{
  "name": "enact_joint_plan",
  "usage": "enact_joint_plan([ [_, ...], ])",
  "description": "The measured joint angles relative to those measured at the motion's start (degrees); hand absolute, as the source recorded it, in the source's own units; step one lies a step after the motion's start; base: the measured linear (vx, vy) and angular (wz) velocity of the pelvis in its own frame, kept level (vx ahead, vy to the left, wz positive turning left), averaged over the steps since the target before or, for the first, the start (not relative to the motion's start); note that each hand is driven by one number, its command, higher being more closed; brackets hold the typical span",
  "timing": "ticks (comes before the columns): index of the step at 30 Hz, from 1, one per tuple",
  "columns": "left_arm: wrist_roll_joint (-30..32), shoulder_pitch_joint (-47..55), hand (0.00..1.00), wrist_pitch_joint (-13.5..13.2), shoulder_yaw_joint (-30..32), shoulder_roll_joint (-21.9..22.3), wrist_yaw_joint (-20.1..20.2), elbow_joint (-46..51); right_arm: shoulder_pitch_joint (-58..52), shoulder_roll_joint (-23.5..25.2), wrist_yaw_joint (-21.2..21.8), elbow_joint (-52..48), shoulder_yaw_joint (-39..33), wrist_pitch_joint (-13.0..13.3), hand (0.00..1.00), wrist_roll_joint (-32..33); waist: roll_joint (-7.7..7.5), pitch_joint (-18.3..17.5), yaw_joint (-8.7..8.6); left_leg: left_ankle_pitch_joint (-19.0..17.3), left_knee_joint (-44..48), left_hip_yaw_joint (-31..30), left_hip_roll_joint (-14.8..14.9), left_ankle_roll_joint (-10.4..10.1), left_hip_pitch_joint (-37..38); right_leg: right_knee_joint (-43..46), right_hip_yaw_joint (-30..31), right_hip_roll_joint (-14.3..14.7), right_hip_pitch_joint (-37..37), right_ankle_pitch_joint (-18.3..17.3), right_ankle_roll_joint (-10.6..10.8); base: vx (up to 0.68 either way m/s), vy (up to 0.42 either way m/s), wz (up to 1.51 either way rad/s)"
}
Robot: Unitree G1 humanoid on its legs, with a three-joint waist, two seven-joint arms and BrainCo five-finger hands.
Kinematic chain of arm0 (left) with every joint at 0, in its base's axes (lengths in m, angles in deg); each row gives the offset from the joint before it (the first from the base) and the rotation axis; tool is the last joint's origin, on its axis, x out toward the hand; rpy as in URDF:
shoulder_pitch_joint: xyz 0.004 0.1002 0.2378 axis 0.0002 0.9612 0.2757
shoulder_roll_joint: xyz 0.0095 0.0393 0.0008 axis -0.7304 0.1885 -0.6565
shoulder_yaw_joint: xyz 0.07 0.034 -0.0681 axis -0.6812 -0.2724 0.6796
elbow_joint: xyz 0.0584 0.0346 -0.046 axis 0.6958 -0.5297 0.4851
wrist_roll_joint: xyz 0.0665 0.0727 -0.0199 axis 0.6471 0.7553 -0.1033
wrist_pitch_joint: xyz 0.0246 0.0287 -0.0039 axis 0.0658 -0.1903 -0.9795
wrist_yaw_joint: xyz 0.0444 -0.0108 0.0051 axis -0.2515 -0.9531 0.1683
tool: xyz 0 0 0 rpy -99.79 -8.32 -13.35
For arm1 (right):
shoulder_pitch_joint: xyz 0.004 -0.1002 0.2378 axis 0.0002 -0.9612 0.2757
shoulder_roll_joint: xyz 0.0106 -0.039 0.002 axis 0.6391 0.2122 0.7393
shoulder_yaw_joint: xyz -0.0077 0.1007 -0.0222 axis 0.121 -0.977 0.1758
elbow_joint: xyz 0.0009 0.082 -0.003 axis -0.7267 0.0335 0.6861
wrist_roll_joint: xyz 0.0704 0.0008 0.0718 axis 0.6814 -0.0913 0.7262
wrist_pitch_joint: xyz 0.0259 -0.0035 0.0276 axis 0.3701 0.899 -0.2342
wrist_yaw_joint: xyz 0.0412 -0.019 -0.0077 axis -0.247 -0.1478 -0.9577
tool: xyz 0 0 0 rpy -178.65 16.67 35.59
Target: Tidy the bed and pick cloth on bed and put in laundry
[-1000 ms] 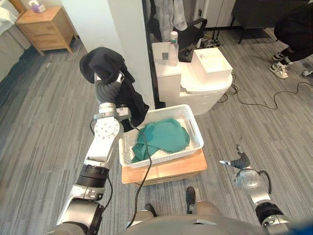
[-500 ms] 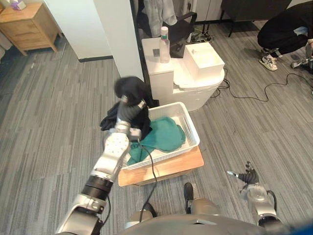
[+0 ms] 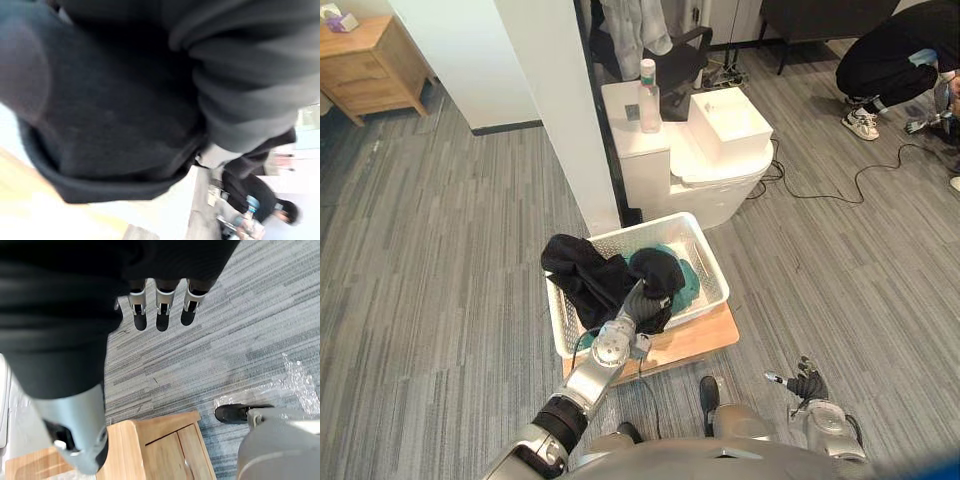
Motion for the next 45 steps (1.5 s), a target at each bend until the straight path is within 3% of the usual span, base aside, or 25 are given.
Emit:
enact_joint_plan([
  [8,2.5,-6.4,1.00,0.8,6.7,1.1,-8.6,-9.4,2.4,0.1,-0.5,0.0,2.4,0.6,0.00,1.7,0.01,2.2,0.05,0.1,0.0,1.2,0.0,0.1,-2.4,0.6,1.2,0.2,-3.3,0.1,-0.1,-0.02,-0.024,-0.07],
  [9,2.6,-6.7,0.00,0.8,7.1,1.2,-9.3,-9.6,2.6,0.0,-0.7,0.0,2.7,0.6,0.00,1.8,-0.05,2.4,0.06,0.1,0.0,1.3,0.0,0.1,-2.5,0.6,1.3,0.2,-3.5,0.1,-0.1,-0.01,-0.027,-0.12],
  [17,2.4,-9.0,0.00,0.1,11.7,1.7,-16.8,-11.7,3.7,0.2,-1.0,0.0,4.6,0.6,0.00,2.4,-0.30,3.6,0.03,0.0,0.3,1.6,0.5,0.0,-2.9,0.6,1.3,0.7,-4.1,0.2,-0.2,0.01,-0.014,-0.02],
  [21,0.8,-8.8,0.00,-0.9,13.4,1.9,-18.1,-11.7,3.6,0.2,-1.0,0.0,5.8,1.2,0.00,2.5,-0.31,3.6,0.20,0.0,0.3,1.4,0.7,0.0,-2.8,1.0,1.1,0.7,-3.8,0.2,-0.2,-0.03,-0.009,0.04],
  [25,-1.4,-8.1,0.00,-3.6,14.3,2.1,-18.0,-11.7,3.3,0.2,-1.0,0.0,6.5,1.5,0.00,2.7,-0.31,3.6,0.29,0.0,0.3,0.9,0.6,0.0,-2.6,1.1,0.7,0.6,-3.4,0.2,-0.2,-0.06,-0.015,0.06],
  [30,-5.4,-3.5,0.00,-8.6,16.1,3.3,-17.2,-5.3,1.4,0.2,-0.9,-0.1,6.3,1.6,0.00,2.7,-0.31,3.6,1.73,0.3,0.0,-1.1,0.7,0.1,-1.1,1.6,-1.2,0.3,-1.5,-1.1,-0.8,-0.06,-0.024,0.13],
  [33,-6.9,-1.0,0.00,-10.3,17.5,3.5,-17.2,-0.3,0.6,0.2,-0.4,-0.1,5.5,1.1,0.00,2.7,-0.17,3.5,1.77,0.6,0.0,-3.0,0.7,0.3,-1.1,1.8,-2.8,-0.1,-0.7,-1.8,-0.6,-0.02,-0.012,0.33],
  [39,-11.9,1.4,0.00,-10.4,19.5,2.5,-14.5,4.5,0.5,0.3,0.4,0.0,4.0,0.4,0.00,2.7,-0.07,3.3,3.12,0.7,0.1,-4.8,0.6,0.4,-0.9,1.6,-4.6,-0.5,0.4,-2.0,-0.5,0.01,0.001,0.20],
  [45,-25.4,9.6,0.00,-6.7,21.6,2.1,-7.1,6.8,1.1,0.3,1.4,0.4,0.5,-2.0,0.00,2.7,0.40,2.3,3.31,0.7,0.3,-6.4,0.7,0.4,-0.2,0.7,-6.4,-0.5,2.3,-2.0,-0.5,0.01,-0.010,0.14],
])
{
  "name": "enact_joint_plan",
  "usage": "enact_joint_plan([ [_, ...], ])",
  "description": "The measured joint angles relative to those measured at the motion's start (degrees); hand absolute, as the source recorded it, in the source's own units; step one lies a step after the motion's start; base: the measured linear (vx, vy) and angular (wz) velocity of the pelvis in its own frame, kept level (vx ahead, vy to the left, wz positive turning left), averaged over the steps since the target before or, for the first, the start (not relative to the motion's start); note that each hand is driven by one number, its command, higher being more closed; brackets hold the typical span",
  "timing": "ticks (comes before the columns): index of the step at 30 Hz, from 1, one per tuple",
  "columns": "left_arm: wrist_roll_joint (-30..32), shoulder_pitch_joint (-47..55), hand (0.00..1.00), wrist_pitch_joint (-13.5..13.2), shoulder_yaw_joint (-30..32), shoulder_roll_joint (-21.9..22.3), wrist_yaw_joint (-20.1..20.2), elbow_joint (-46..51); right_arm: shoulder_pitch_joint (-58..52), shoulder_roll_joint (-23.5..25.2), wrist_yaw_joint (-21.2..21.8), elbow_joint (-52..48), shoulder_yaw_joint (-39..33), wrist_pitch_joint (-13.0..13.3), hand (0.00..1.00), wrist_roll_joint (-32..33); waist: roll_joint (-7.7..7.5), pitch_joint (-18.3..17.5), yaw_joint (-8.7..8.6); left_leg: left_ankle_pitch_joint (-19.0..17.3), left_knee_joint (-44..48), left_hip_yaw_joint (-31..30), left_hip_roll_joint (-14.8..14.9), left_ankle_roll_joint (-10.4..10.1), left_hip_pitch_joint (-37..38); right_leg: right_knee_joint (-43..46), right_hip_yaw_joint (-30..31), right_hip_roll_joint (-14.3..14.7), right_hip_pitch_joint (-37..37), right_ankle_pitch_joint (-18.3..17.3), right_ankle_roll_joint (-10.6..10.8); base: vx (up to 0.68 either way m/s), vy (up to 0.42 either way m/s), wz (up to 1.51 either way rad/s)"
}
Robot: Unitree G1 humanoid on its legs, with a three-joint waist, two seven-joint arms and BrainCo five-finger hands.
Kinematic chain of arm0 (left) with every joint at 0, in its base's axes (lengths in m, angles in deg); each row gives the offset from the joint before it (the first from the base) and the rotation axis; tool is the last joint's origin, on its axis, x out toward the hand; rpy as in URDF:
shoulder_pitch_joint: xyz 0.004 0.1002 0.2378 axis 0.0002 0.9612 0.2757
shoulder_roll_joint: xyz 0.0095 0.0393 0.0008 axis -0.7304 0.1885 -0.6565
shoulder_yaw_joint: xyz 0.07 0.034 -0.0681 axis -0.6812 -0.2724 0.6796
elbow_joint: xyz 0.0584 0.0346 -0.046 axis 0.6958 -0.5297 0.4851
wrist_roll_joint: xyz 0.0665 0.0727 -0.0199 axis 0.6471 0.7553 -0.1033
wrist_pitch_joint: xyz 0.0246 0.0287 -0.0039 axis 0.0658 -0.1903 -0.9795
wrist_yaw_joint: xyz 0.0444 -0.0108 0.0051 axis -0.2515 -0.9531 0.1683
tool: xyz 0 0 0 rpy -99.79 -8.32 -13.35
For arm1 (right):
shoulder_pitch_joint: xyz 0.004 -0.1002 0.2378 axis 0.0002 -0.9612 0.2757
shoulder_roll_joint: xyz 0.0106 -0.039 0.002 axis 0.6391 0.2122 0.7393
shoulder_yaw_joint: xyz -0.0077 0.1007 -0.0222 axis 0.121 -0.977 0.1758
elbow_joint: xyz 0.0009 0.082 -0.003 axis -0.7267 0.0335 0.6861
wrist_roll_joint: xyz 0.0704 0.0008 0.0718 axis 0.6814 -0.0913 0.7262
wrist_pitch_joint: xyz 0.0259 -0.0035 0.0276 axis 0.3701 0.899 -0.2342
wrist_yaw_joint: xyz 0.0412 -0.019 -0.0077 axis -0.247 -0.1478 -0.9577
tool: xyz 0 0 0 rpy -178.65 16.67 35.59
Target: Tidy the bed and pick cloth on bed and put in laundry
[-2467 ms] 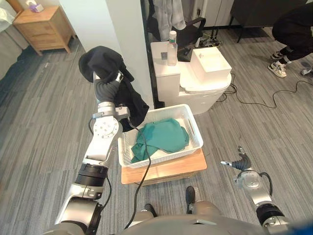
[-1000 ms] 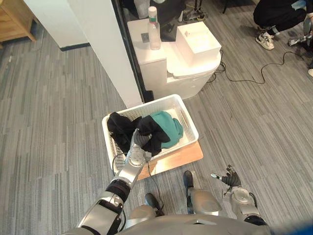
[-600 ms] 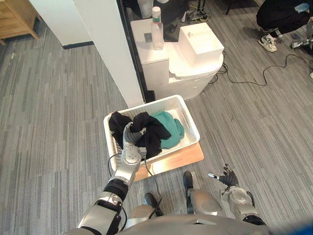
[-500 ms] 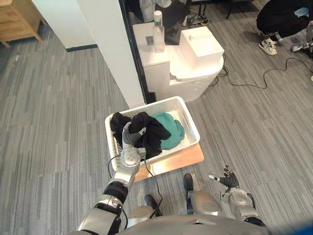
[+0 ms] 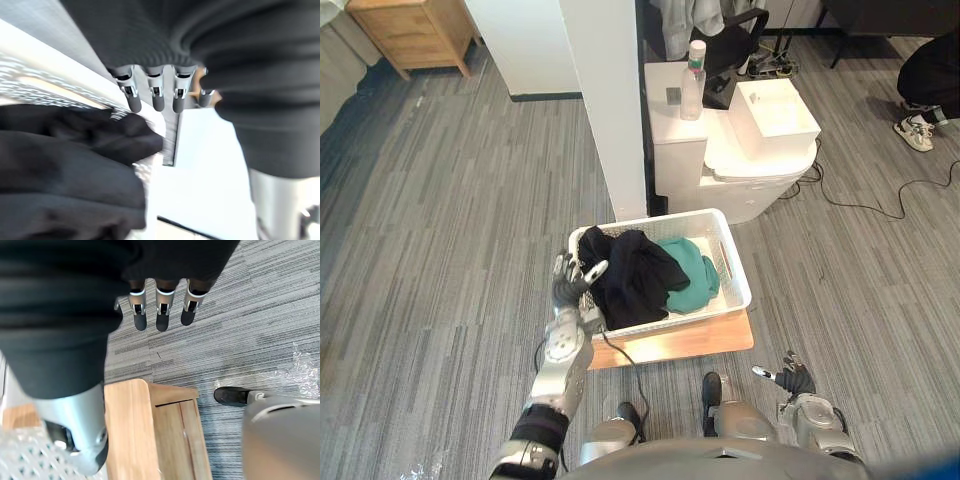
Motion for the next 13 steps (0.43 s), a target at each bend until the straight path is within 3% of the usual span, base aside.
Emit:
enact_joint_plan([
  [2,-5.1,3.7,0.00,1.8,1.1,0.0,3.4,-2.1,-0.1,0.0,0.3,0.8,-2.4,-0.9,0.00,0.0,0.21,-0.2,0.55,0.0,0.0,-0.2,0.1,0.0,0.0,0.0,-1.0,0.0,0.2,-0.1,0.0,-0.03,-0.023,0.09],
  [4,-6.2,5.6,0.00,3.8,1.6,0.0,6.2,-6.0,-0.3,0.0,0.6,1.9,-3.7,-1.5,0.00,0.1,0.28,-0.4,1.50,0.2,0.0,-0.5,0.1,0.0,0.1,-0.3,-1.3,0.0,0.6,-0.1,0.0,-0.04,-0.022,0.11],
  [8,-6.2,10.1,0.00,10.1,2.0,0.0,13.2,-15.2,-1.8,0.9,1.5,2.7,-6.8,-2.1,0.00,0.3,0.05,-1.8,1.66,0.5,-0.2,-2.1,0.2,0.0,0.0,-1.4,-2.7,-0.1,2.0,-0.1,0.0,-0.03,-0.023,0.21],
  [10,-2.7,12.1,0.00,12.4,2.0,0.4,16.7,-19.9,-1.8,1.7,1.8,3.9,-9.0,-2.1,0.00,1.2,-0.09,-2.8,1.93,0.5,-0.2,-2.8,0.2,0.0,-0.1,-1.7,-2.9,-0.1,2.0,-0.2,0.0,-0.01,-0.022,0.07],
  [13,3.1,12.2,0.00,12.9,2.8,-0.1,19.5,-24.0,-1.9,2.1,1.9,5.6,-10.3,-2.0,0.00,1.3,0.23,-3.4,2.59,0.7,-0.2,-3.1,0.2,-0.1,-0.3,-2.2,-3.9,-0.2,2.4,-0.1,0.1,-0.02,-0.022,0.16],
])
